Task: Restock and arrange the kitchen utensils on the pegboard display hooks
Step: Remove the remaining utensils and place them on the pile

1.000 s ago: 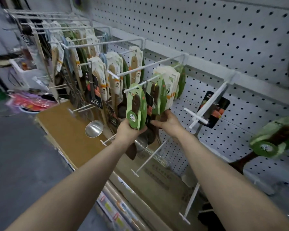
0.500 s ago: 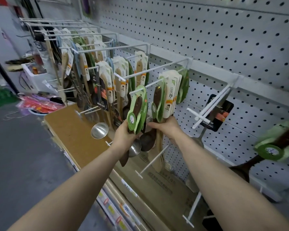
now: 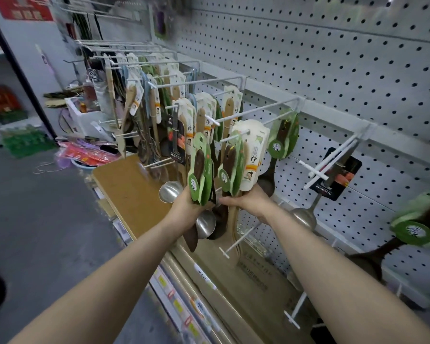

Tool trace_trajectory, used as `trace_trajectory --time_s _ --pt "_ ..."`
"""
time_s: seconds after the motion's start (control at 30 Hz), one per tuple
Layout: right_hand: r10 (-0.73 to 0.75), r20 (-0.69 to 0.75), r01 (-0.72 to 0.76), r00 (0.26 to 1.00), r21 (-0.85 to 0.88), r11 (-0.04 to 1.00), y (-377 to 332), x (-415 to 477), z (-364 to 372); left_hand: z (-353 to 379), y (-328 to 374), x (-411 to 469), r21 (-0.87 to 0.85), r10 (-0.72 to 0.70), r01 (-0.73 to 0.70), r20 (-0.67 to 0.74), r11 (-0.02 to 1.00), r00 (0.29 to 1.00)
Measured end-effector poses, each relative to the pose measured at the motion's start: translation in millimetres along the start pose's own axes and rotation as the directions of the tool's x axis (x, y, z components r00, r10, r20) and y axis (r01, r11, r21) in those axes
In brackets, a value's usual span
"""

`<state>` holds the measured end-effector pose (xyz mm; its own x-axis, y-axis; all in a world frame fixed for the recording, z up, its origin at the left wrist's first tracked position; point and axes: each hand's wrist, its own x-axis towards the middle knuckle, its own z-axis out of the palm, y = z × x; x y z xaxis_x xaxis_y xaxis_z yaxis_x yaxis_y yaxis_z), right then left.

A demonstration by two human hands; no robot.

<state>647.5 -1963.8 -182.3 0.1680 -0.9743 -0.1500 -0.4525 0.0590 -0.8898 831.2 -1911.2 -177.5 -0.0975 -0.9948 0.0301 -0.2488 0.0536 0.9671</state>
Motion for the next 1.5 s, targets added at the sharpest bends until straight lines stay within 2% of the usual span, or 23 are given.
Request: trace_trajectory --time_s 0.2,0.43,0.63,0.73,0.87,1.1,1.33,1.5 --pt "0.02 0.008 -0.019 1.0 -0.041 0.999 -7.1 -15.4 15.0 -22.9 -7.1 -12.7 -0.108 -0.093 0.09 -0.02 0.99 0.996" --pt "0.039 -0.01 -0.039 0.999 -0.073 0.997 -24.9 -36.7 38.7 -73.5 -21.6 -11.8 -0.074 -0.252 0.25 -0.016 0.965 0.968" --pt "0.12 -0.032 -0.123 0.992 -0.11 0.986 -41.0 -51.0 74.6 -117.9 -34.4 -13.7 -0.011 -0.265 0.266 0.035 0.964 0.963" --pt "0.117 -0.034 -0.121 0.993 -0.164 0.979 -53.5 -61.3 101.8 -139.0 -44.3 -14.0 0.006 -0.257 0.258 0.084 0.966 0.963" --pt "0.042 -0.052 -0.053 0.998 -0.246 0.968 -83.6 -59.1 134.0 -175.1 -55.8 -14.5 -0.002 -0.242 0.244 0.126 0.97 0.962" --pt "-0.073 -0.042 0.062 0.996 -0.22 0.974 -157.8 -8.2 215.0 -281.1 -81.2 -15.1 -0.057 -0.245 0.246 0.018 0.968 0.969" --pt "-0.157 0.115 0.185 0.981 -0.299 0.936 -237.7 62.5 326.4 -417.4 -101.3 -24.0 -0.082 -0.237 0.225 -0.193 0.971 0.952" --pt "-0.183 0.235 0.245 0.955 -0.27 0.931 -292.8 122.0 410.3 -511.4 -109.4 -25.3 -0.093 -0.256 0.238 -0.337 0.967 0.906"
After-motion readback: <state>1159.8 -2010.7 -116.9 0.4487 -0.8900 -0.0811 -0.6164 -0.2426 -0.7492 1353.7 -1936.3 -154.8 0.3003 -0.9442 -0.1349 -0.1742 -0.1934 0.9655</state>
